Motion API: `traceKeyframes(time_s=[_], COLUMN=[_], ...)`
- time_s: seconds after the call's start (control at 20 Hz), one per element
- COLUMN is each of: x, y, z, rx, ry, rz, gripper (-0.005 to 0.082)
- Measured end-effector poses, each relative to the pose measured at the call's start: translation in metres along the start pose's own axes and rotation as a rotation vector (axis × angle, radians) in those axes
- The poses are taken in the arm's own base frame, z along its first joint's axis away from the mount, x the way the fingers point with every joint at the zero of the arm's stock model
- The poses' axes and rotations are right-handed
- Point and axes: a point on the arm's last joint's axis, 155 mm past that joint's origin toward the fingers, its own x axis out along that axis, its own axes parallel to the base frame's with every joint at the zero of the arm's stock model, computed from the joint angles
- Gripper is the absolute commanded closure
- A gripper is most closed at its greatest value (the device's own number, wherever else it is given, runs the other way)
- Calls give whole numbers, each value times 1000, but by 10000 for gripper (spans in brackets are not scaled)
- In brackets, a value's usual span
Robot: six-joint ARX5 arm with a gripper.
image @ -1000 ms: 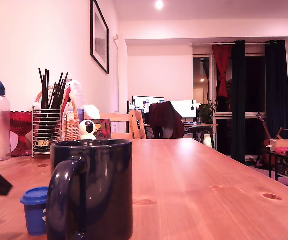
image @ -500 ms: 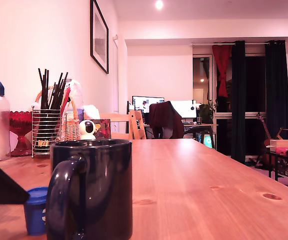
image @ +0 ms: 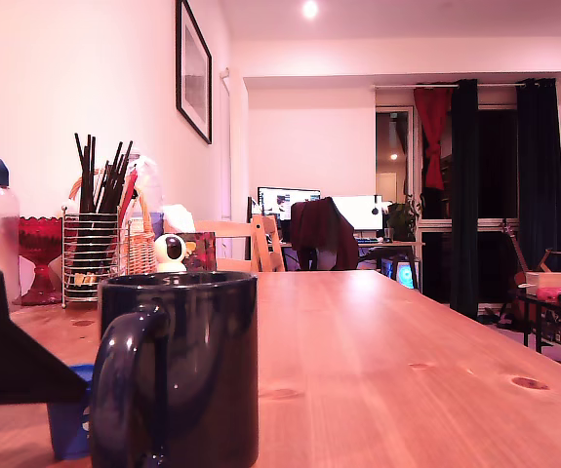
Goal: Pick the coffee capsule and then drop it inside the coffee cup in front of you
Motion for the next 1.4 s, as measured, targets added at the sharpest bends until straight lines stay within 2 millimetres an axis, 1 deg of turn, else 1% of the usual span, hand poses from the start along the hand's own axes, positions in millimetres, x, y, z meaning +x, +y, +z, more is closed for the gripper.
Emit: traceKeyframes(time_s=[0.15,0.4,0.6,0.85,0.9,1.2,1.4], x=[3,10,21,21,21,21,22], y=[-2,-5,-4,-5,-5,-5,-5], z=[5,-7,-2,-3,-3,-4,-3], rx=[12,-3,-3,1,2,3,0], ry=[-24,41,68,72,73,75,91], rz=[-13,-41,-50,-56,-56,-57,-59], gripper=[289,292,330,348,360,496,537])
